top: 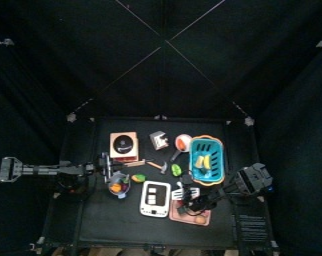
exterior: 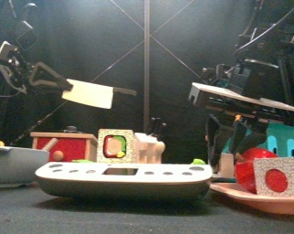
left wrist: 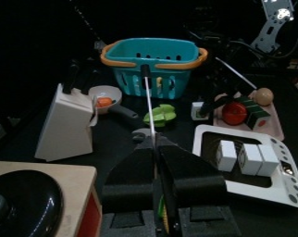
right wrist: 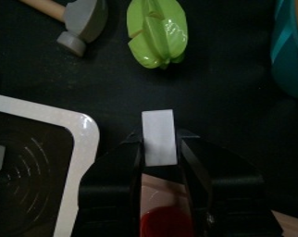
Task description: Place white sushi piece above plate
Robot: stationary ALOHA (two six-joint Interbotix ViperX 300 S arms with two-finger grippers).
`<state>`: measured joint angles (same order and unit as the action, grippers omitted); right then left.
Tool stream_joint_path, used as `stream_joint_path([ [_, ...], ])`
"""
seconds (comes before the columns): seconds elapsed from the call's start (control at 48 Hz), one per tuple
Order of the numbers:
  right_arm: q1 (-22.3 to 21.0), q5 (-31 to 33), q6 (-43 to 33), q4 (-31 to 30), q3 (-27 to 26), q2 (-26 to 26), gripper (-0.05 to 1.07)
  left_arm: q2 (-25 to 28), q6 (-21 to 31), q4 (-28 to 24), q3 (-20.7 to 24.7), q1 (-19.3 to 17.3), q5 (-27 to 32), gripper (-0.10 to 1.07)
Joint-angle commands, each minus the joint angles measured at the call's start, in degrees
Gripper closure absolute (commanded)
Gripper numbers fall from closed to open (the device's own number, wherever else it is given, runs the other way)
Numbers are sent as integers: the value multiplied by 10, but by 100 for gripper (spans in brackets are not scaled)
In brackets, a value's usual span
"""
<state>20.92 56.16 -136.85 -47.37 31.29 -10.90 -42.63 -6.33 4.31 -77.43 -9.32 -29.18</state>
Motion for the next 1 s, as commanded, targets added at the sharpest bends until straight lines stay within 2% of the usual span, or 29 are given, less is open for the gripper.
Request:
stream_joint_path([
  [0.0, -6, 4, -3, 0, -11, 7, 43, 1, -1, 0, 13, 2, -3, 64],
  [0.312, -17, 4, -2, 6, -27, -21, 42, 1, -1, 1, 12, 2, -1, 64],
  [0.708, -17, 4, 3, 19, -33, -22, 16, 1, -1, 1, 11, 2, 0, 64],
  [0.979, -17, 4, 11, 18, -39, -18, 14, 0, -1, 1, 12, 2, 2, 64],
])
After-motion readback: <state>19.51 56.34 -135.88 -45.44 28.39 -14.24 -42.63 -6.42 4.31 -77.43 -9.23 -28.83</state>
